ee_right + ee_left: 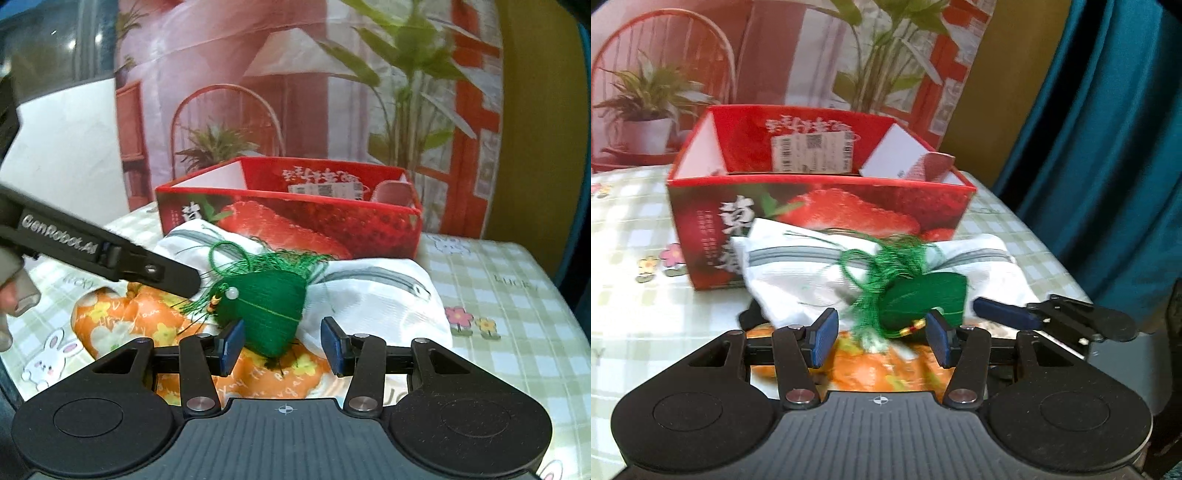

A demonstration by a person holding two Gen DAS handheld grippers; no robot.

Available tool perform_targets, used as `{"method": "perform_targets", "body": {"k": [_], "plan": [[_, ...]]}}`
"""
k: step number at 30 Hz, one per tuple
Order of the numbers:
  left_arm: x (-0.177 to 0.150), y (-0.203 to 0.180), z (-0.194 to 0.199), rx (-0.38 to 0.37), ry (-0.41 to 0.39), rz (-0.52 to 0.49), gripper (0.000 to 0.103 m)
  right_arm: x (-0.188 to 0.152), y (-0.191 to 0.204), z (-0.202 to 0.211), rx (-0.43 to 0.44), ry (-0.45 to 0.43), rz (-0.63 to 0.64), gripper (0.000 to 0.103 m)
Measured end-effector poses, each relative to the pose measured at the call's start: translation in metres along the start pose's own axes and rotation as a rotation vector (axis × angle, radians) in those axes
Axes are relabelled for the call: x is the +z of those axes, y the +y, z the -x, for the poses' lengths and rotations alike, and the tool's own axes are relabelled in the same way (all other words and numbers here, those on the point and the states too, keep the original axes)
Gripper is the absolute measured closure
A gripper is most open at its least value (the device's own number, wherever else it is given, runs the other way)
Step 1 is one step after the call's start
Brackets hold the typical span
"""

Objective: Organize soft objects
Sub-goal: 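Reach the left tool to the green knitted pouch and grasp it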

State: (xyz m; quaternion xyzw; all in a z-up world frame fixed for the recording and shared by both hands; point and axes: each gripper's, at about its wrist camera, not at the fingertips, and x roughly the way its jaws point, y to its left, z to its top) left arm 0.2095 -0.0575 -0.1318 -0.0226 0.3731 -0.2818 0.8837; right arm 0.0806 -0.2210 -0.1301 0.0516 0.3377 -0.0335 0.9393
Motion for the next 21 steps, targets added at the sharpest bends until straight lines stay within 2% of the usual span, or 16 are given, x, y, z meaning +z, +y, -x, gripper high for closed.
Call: {"method": "perform_targets", "body": {"k": [4,8,11,16,21], "plan": [[0.003,-0.005,-0.009,-0.038,0.005,-0.005,0.049,0.002,0.004,-0.005,0.02,0.012,0.076,0.06],[0.008,0.0,-0.021,-0.078,0.027,0.054,0.048,0.004,0.004,-0.011,0.038,0.015,0.124,0.058],[0.009,0.004,-0.032,-0.083,0.047,0.076,0.048,0.007,0.002,-0.015,0.054,0.022,0.13,0.058],[0.012,0.018,-0.045,-0.136,0.064,0.179,0.047,0.01,0.001,-0.02,0.064,0.02,0.156,0.058],[0.013,0.02,-0.053,-0.151,0.07,0.2,0.043,0.011,-0.002,-0.025,0.072,0.025,0.135,0.058]]}}
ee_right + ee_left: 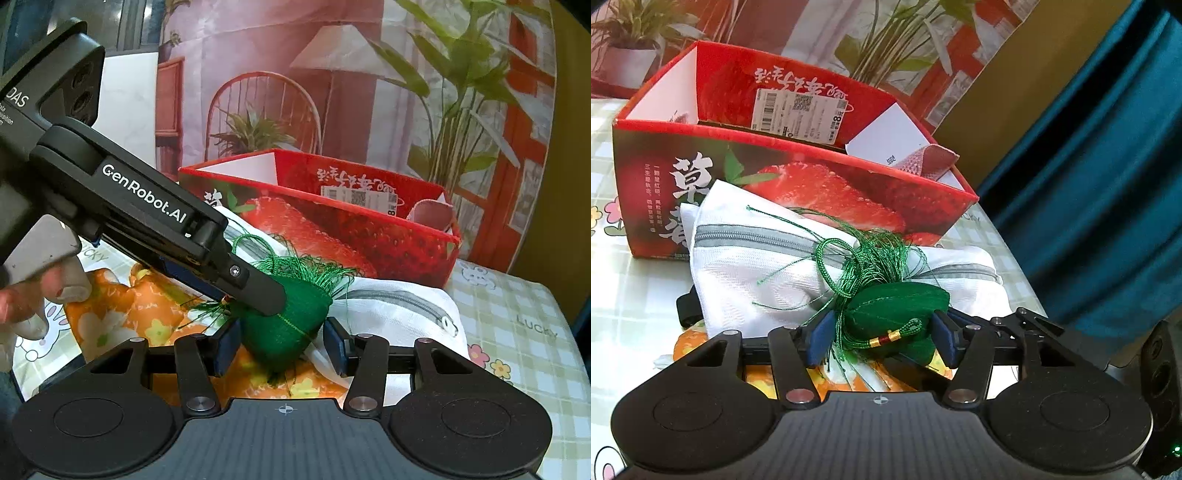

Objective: Organize soft objects
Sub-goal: 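Reach the left tool to the green knitted pouch and grasp it, then lift the green pouch and drop it into the red box with the left tool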

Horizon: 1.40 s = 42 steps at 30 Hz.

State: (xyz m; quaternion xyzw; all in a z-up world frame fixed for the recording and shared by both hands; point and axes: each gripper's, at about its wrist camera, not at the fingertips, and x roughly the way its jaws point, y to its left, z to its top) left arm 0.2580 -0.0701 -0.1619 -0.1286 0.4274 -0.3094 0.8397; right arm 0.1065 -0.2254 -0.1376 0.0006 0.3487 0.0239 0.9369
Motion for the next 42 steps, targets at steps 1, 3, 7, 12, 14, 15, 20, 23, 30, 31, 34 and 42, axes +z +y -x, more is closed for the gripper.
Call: {"method": "perform_targets", "body": {"k": [1,3,7,12,14,15,20,23,30,31,34,42], "plan": [[0.001,0.0,-0.002,-0.004,0.003,0.004,0.043,0.0,-0.001,-0.001,0.001,0.003,-0.004,0.057],[0.001,0.001,-0.004,-0.011,0.004,0.008,0.043,-0.001,-0.003,-0.005,0.0,0.01,-0.015,0.057],[0.002,0.0,-0.006,-0.031,0.002,0.006,0.049,-0.003,-0.006,-0.011,-0.004,0.011,-0.053,0.055],[0.005,-0.007,0.009,-0.036,-0.019,-0.029,0.05,0.0,-0.004,-0.008,0.004,0.003,-0.056,0.056],[0.01,-0.01,0.018,-0.044,-0.041,-0.037,0.05,0.006,-0.004,-0.003,0.008,-0.014,-0.048,0.057],[0.013,-0.013,0.022,-0.046,-0.054,-0.045,0.05,0.009,-0.004,0.0,0.008,-0.023,-0.045,0.057],[0.029,-0.028,0.052,-0.065,-0.131,-0.065,0.052,0.035,-0.004,0.017,0.002,-0.089,-0.017,0.057],[0.039,-0.036,0.07,-0.078,-0.178,-0.071,0.052,0.052,-0.005,0.029,0.004,-0.138,-0.003,0.057],[0.05,-0.062,0.109,-0.079,-0.299,-0.147,0.052,0.088,-0.006,0.052,0.013,-0.228,-0.014,0.057],[0.052,-0.063,0.113,-0.081,-0.31,-0.15,0.052,0.092,-0.005,0.054,0.015,-0.239,-0.014,0.057],[0.057,-0.063,0.123,-0.087,-0.339,-0.154,0.052,0.105,-0.003,0.058,0.017,-0.262,0.006,0.057],[0.078,-0.057,0.125,-0.044,-0.379,-0.18,0.052,0.132,-0.002,0.042,0.023,-0.279,0.059,0.057]]}}
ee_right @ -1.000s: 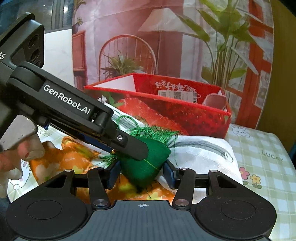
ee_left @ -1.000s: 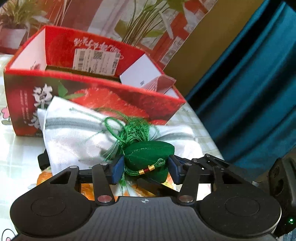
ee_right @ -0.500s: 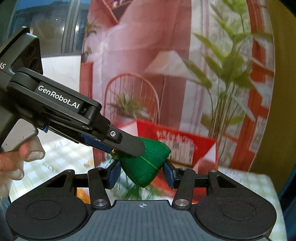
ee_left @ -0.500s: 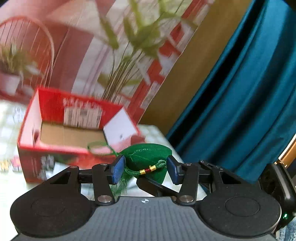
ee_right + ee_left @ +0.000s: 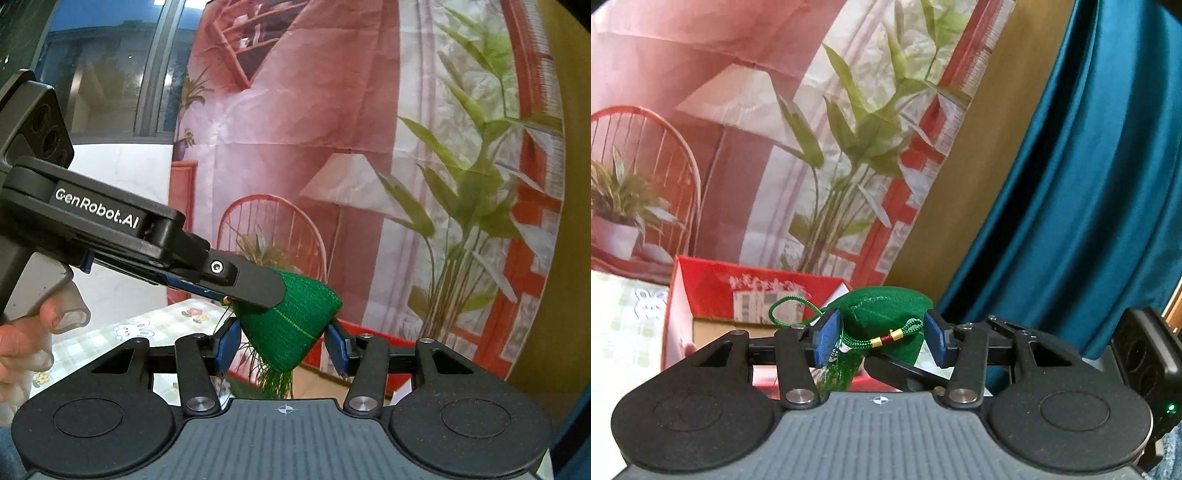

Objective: Organize soft objects
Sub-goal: 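Lift the green pouch and drop it into the red box with the left tool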

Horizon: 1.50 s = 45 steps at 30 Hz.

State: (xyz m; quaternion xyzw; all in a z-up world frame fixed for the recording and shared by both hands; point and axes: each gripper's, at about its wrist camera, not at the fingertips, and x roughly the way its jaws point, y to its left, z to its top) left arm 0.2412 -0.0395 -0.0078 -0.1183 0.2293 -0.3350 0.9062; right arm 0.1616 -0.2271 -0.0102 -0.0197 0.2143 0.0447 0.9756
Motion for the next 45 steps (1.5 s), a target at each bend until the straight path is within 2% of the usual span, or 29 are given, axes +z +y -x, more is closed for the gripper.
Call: {"method": "perform_targets", "body": {"k": [9,12,17,23,33,41,45], "plan": [[0.037,0.009,-0.012,0.04,-0.089,-0.055,0.052,0.026,-0.011,-0.045,0.001,-0.045,0.053,0.057],[0.043,0.01,-0.023,0.055,-0.094,-0.075,0.052,0.034,-0.019,-0.059,-0.008,-0.068,0.054,0.057],[0.034,0.023,-0.05,0.083,-0.036,-0.06,0.051,0.026,-0.031,-0.086,-0.014,-0.044,0.037,0.057],[0.009,0.046,-0.076,0.096,0.057,0.004,0.051,-0.01,-0.038,-0.115,-0.002,0.043,-0.001,0.057],[-0.017,0.069,-0.103,0.123,0.166,0.041,0.051,-0.055,-0.042,-0.14,0.018,0.156,-0.069,0.057],[-0.02,0.076,-0.114,0.153,0.187,0.037,0.051,-0.069,-0.045,-0.154,0.025,0.206,-0.1,0.057],[-0.014,0.082,-0.114,0.212,0.161,0.069,0.049,-0.067,-0.048,-0.168,-0.05,0.232,-0.121,0.057]]}}
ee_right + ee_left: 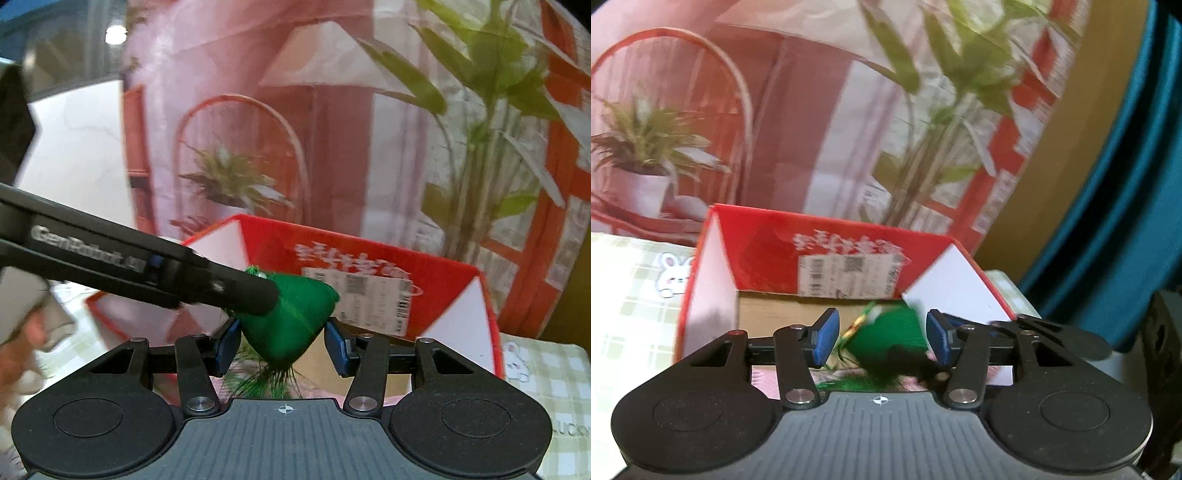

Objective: Organize soft objects
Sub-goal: 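Lift the green pouch and drop it into the red box with the left tool, then lower the left tool onto the white mesh bag and grasp it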

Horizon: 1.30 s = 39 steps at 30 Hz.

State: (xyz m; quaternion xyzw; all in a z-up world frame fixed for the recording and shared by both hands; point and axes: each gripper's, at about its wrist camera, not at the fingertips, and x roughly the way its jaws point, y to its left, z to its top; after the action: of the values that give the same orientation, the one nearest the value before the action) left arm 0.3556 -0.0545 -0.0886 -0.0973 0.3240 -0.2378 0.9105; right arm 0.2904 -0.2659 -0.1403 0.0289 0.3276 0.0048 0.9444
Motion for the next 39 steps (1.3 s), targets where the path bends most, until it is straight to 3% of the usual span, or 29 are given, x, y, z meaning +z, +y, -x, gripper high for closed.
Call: {"method": "perform_targets", "body": {"k": [4,9,18,28,33,37,39], "plan": [[-0.001,0.005,0.01,0.027,-0.007,-0.009,0.049,0.004,0.002,-0.001,-0.096,0.004,0.024,0.057],[-0.005,0.011,0.022,0.048,-0.012,0.012,0.049,0.002,0.002,0.012,-0.075,0.009,0.032,0.057],[-0.027,-0.005,0.055,0.061,0.014,-0.038,0.048,-0.008,0.013,0.053,-0.042,0.0,0.026,0.057],[-0.07,-0.005,0.075,0.077,0.077,-0.04,0.047,-0.044,0.016,0.103,-0.039,0.014,-0.023,0.057],[-0.085,0.001,0.072,0.08,0.104,-0.007,0.031,-0.068,0.006,0.122,-0.08,0.03,-0.079,0.056],[-0.094,0.003,0.066,0.058,0.127,0.02,0.025,-0.084,-0.005,0.136,-0.122,0.033,-0.11,0.037],[-0.097,0.001,0.06,0.051,0.14,0.019,0.025,-0.091,-0.012,0.138,-0.134,0.044,-0.13,0.035]]}}
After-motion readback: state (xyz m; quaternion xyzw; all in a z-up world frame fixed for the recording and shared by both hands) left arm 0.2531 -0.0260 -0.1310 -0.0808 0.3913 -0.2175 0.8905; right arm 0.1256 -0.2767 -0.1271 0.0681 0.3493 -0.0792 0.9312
